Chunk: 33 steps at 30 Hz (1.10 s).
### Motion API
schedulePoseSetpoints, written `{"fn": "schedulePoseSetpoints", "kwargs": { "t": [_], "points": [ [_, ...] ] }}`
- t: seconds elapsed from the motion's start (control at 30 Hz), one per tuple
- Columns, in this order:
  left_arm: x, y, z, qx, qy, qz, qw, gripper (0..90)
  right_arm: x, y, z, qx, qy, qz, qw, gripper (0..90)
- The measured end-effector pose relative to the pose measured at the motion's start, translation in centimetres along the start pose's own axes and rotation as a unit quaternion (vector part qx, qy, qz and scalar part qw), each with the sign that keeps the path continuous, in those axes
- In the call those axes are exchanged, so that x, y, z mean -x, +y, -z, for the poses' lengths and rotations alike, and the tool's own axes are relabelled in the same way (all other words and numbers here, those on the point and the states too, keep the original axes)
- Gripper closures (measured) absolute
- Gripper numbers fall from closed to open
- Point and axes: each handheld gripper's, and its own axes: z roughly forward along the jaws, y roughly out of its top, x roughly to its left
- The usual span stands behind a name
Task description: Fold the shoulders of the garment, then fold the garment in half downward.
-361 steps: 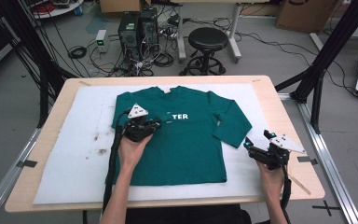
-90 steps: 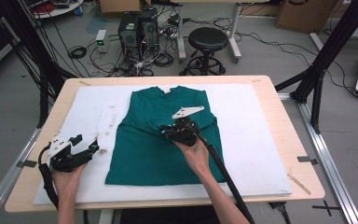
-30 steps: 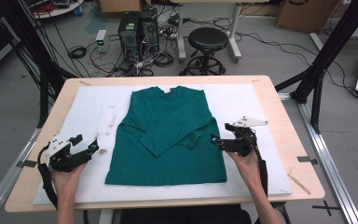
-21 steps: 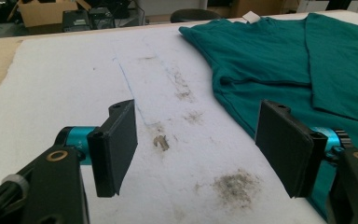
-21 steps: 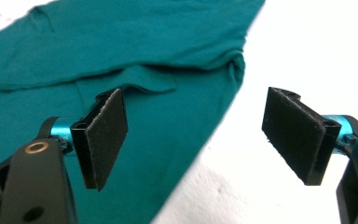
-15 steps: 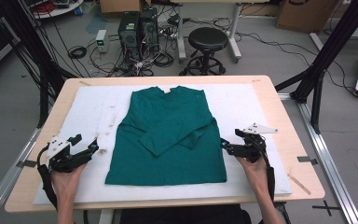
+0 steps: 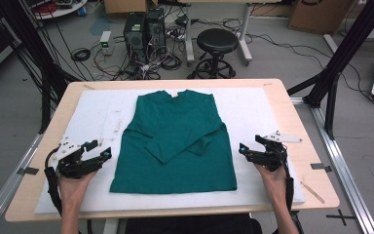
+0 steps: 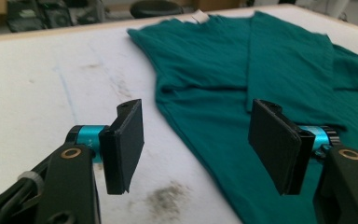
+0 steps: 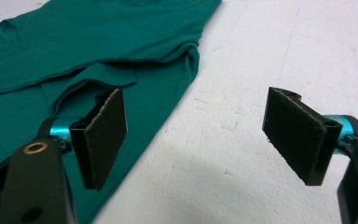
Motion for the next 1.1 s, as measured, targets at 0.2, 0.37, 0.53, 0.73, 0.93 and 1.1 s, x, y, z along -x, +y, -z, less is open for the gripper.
{"fn": "schedulePoseSetpoints", "kwargs": {
  "t": [0.2,0.37,0.53,0.73,0.93,1.1],
  "points": [
    [0.3,0.5,0.3,-0.014,0.005,-0.003,0.9999,36.5,-0.1,-0.1,-0.2,-0.007,0.001,0.007,1.0,22.2],
    [0.2,0.5,0.5,-0.017,0.008,-0.003,0.9998,38.3,-0.2,-0.1,-0.5,-0.016,0.004,0.004,0.9999,22.3],
    [0.1,0.2,0.4,-0.02,0.009,0.002,0.9997,38.9,-0.4,-0.2,-0.8,-0.024,0.005,0.008,0.9997,22.3],
    [0.3,0.2,0.1,-0.028,0.01,0.001,0.9995,39.8,-0.5,-0.1,-0.9,-0.022,0.01,0.01,0.9997,22.8],
    [0.4,0.0,-0.3,-0.039,0.013,-0.001,0.9992,39.9,-0.6,-0.1,-0.8,-0.022,0.013,0.009,0.9996,23.2],
    [0.6,-0.1,-0.7,-0.053,0.02,-0.003,0.9984,41.2,-0.9,0.0,-0.8,-0.025,0.017,0.014,0.9994,23.7]
  ]
}}
